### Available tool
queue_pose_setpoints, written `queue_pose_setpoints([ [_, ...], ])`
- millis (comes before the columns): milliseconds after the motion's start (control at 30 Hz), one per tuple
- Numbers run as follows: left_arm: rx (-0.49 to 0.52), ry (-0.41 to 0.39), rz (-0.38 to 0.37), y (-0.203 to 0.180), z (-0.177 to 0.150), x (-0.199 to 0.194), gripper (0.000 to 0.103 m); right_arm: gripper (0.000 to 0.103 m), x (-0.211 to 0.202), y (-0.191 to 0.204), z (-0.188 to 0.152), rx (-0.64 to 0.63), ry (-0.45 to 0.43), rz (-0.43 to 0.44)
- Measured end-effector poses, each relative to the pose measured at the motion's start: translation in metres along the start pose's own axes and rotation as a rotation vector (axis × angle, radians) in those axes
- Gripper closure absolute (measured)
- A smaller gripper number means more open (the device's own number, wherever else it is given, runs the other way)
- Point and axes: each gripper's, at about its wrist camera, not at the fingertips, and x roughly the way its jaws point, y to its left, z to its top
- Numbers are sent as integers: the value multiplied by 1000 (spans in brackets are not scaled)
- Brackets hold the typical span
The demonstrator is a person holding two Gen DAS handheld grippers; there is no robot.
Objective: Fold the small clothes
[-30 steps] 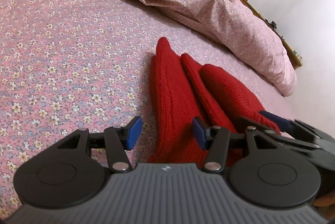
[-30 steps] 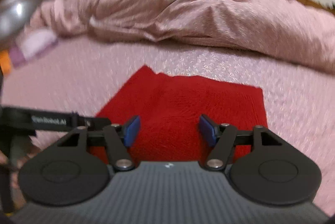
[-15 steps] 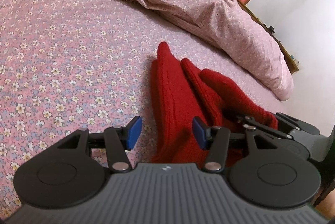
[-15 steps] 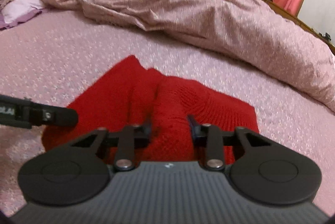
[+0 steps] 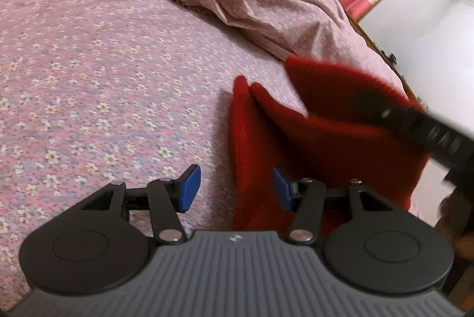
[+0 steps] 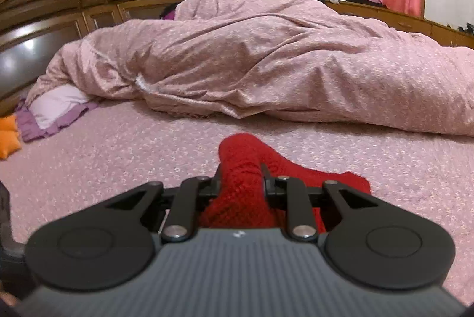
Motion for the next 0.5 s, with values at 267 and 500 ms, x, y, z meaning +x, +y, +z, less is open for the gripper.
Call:
queue_pose_setpoints([
  [267,-41,-62,129,24,14,-15,44,76,33,38,-50,-50,42,41],
  [500,-1,-99,60,6,27,-26,44,56,22,39,-68,-16,-39,97],
])
